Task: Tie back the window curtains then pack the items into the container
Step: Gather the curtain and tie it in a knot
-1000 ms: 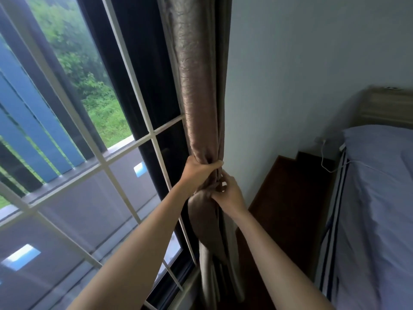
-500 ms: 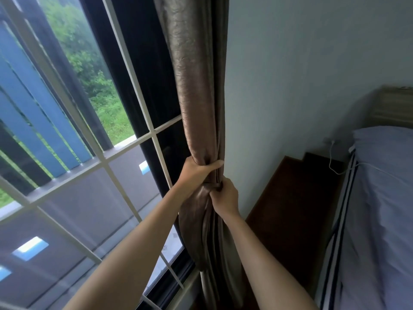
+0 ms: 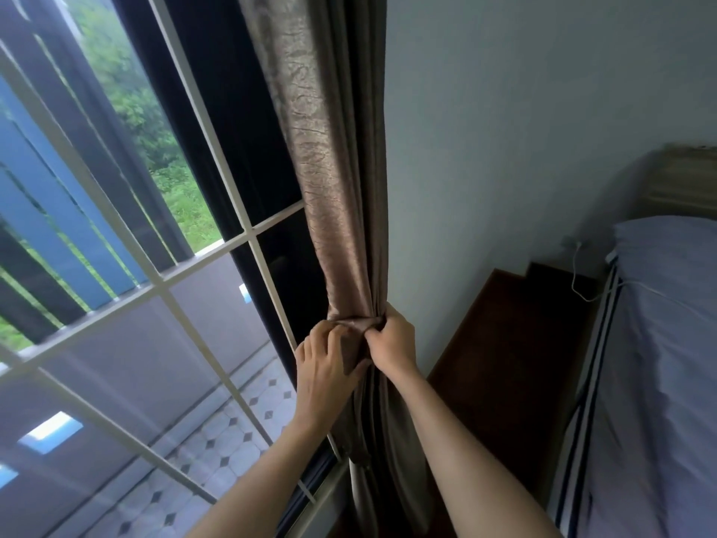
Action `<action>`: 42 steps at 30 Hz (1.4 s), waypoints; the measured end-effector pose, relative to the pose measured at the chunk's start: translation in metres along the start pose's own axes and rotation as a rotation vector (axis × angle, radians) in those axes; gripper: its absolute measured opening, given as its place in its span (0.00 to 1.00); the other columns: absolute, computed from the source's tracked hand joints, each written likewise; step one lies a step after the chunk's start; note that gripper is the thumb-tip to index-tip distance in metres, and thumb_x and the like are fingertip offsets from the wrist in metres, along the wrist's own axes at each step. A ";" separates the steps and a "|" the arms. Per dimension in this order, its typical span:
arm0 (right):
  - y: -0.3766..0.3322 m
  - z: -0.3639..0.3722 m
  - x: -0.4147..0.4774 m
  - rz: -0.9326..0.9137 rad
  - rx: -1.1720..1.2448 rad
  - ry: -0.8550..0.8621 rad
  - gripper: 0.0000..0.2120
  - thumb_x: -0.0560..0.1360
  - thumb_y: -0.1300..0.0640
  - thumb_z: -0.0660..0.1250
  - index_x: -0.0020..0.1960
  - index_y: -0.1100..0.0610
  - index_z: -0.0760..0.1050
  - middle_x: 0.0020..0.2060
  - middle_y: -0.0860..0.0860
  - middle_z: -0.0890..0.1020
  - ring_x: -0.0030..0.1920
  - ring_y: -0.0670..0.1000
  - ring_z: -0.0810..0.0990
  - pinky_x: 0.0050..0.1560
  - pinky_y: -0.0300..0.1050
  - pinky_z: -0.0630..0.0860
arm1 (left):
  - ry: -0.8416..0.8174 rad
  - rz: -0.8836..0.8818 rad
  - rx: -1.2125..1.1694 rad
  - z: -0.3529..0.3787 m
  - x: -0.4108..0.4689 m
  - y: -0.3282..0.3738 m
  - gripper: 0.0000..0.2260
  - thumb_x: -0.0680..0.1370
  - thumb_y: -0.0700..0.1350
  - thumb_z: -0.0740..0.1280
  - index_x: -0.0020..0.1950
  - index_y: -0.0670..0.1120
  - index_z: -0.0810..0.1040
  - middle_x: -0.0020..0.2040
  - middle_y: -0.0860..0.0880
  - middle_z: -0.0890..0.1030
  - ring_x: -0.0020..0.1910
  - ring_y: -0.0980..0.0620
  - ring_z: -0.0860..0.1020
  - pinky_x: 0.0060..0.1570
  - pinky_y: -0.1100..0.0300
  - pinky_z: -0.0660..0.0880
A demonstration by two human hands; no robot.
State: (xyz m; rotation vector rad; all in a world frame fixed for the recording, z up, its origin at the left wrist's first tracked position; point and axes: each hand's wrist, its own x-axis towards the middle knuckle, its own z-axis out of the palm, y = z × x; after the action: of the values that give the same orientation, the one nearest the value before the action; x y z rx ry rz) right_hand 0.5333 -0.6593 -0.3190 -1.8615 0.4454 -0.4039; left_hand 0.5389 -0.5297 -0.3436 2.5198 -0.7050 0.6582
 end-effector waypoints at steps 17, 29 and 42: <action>0.011 -0.003 0.013 -0.108 -0.040 -0.024 0.19 0.71 0.48 0.72 0.59 0.54 0.78 0.47 0.51 0.84 0.52 0.56 0.80 0.51 0.51 0.78 | 0.084 -0.024 -0.015 -0.031 0.058 -0.011 0.10 0.73 0.33 0.65 0.49 0.44 0.82 0.55 0.46 0.77 0.55 0.44 0.73 0.54 0.45 0.74; 0.015 -0.019 0.019 -0.084 0.068 -0.106 0.16 0.72 0.51 0.74 0.58 0.54 0.79 0.46 0.45 0.83 0.46 0.44 0.80 0.42 0.27 0.71 | -0.074 -0.119 -0.140 -0.005 0.055 0.005 0.20 0.73 0.51 0.55 0.57 0.43 0.79 0.60 0.45 0.79 0.63 0.41 0.71 0.62 0.48 0.69; 0.044 -0.053 0.036 0.425 0.973 -0.470 0.13 0.74 0.74 0.57 0.52 0.60 0.71 0.45 0.59 0.84 0.45 0.56 0.80 0.48 0.43 0.75 | -0.409 -0.080 -0.125 -0.007 0.085 0.008 0.40 0.64 0.73 0.66 0.69 0.50 0.71 0.71 0.51 0.69 0.70 0.48 0.62 0.67 0.49 0.64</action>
State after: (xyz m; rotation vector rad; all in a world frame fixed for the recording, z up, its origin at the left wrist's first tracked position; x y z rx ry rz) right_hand 0.5348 -0.7337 -0.3413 -0.8326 0.2344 0.1189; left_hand 0.5964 -0.5627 -0.2896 2.5724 -0.7486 0.0637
